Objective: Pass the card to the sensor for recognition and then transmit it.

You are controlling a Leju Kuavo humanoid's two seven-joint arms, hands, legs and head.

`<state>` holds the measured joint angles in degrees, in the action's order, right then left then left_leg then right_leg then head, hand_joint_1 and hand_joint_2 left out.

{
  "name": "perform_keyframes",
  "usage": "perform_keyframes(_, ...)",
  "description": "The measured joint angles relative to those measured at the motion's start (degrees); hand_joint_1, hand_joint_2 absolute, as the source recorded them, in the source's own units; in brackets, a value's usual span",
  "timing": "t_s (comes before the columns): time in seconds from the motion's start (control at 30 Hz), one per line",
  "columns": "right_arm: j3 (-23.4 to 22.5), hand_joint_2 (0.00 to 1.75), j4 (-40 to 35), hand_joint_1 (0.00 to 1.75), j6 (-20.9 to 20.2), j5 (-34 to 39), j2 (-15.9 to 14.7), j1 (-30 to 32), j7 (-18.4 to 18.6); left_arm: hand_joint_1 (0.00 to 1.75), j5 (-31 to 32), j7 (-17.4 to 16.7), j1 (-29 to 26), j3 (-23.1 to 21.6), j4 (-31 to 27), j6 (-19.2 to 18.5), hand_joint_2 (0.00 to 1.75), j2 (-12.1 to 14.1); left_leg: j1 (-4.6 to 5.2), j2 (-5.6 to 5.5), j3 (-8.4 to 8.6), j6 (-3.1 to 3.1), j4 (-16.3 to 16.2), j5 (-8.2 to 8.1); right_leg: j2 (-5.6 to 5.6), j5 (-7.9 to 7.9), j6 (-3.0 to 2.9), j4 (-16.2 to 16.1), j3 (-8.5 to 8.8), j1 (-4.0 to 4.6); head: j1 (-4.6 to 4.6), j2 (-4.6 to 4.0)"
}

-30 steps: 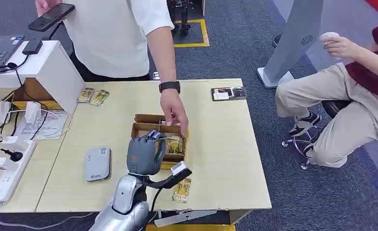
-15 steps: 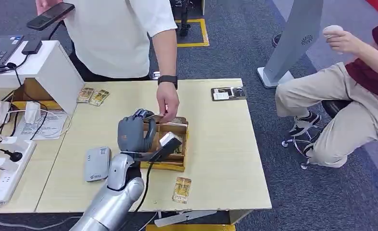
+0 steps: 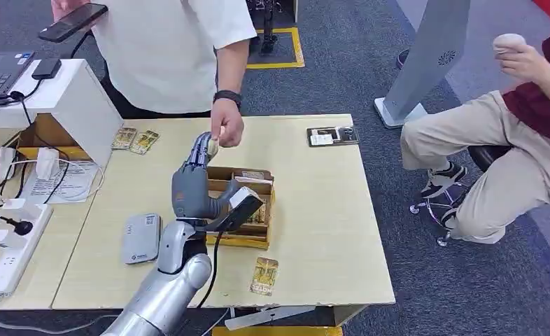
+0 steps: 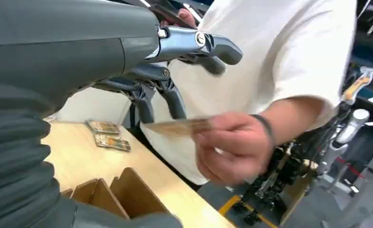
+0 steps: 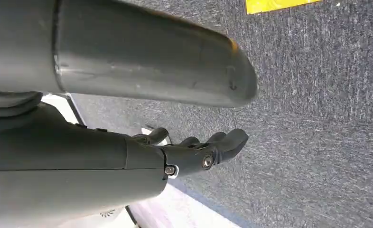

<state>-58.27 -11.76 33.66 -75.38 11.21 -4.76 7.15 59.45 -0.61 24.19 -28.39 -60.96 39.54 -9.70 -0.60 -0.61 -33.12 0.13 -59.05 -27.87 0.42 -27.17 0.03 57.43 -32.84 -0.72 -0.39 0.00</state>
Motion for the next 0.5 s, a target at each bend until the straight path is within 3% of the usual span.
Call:
perform_keyframes(0.2, 0.0, 0.00, 0.0, 0.00, 1.0, 0.7, 0.0, 0.0, -0.4, 0.00, -2.5, 3.0, -1.6, 0.5, -2.9, 0.0, 1.75, 0.1, 0.00, 0.00, -0.01, 0.00, 0.0, 0.00, 0.00, 0.00, 0.00, 0.0, 0.00, 0.00, 0.00, 0.00)
perform_keyframes(0.5, -0.1, 0.00, 0.0, 0.00, 0.8, 1.6, -0.2, 0.1, -0.9, 0.00, -3.9, 7.8, -8.1, 1.9, -12.2, 0.1, 1.75, 0.3, 0.00, 0.00, -0.02, 0.00, 0.0, -0.01, 0.00, -0.01, 0.00, 0.0, -0.01, 0.00, 0.00, 0.00)
